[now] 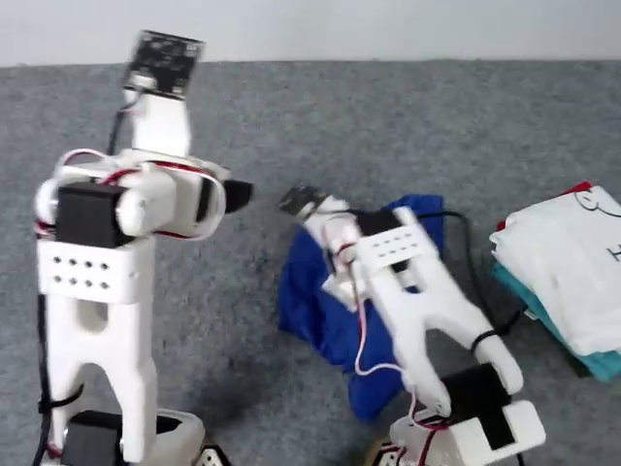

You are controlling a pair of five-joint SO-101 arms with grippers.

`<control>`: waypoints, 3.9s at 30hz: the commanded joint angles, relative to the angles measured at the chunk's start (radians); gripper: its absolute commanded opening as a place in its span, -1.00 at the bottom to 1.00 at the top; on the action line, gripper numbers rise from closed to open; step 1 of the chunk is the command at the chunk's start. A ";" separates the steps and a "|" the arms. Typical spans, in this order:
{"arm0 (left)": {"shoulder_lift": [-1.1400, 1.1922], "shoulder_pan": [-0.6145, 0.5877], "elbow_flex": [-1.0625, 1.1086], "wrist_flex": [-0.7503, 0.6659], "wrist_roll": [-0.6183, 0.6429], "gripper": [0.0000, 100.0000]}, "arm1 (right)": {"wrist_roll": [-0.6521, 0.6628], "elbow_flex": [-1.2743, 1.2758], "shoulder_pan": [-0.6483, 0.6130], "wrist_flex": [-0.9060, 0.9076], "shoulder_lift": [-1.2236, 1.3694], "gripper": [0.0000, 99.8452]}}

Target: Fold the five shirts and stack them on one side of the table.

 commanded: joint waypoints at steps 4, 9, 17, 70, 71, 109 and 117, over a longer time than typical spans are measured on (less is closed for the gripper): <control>-0.031 -0.213 -0.010 -0.011 0.011 -0.44 | 0.009 -0.152 0.084 0.058 -0.143 -0.98; -0.031 -0.250 -0.007 -0.005 0.011 -0.44 | 0.011 -0.298 -0.012 0.105 -0.266 -0.98; -0.031 -0.252 -0.004 -0.005 0.011 -0.44 | 0.008 -0.746 -0.328 0.291 -0.417 -0.98; -0.031 -0.252 0.008 -0.002 0.011 -0.44 | 0.018 -0.744 -0.094 0.162 -0.415 -0.98; -0.031 -0.252 0.021 -0.002 0.011 -0.44 | 0.018 -0.755 -0.076 0.162 -0.420 -0.98; -0.031 -0.252 0.068 -0.005 0.011 -0.44 | -0.133 -1.036 0.367 0.213 -0.076 -0.98; -0.031 -0.252 0.068 -0.005 0.011 -0.44 | -0.153 -1.036 0.636 0.211 0.074 -0.98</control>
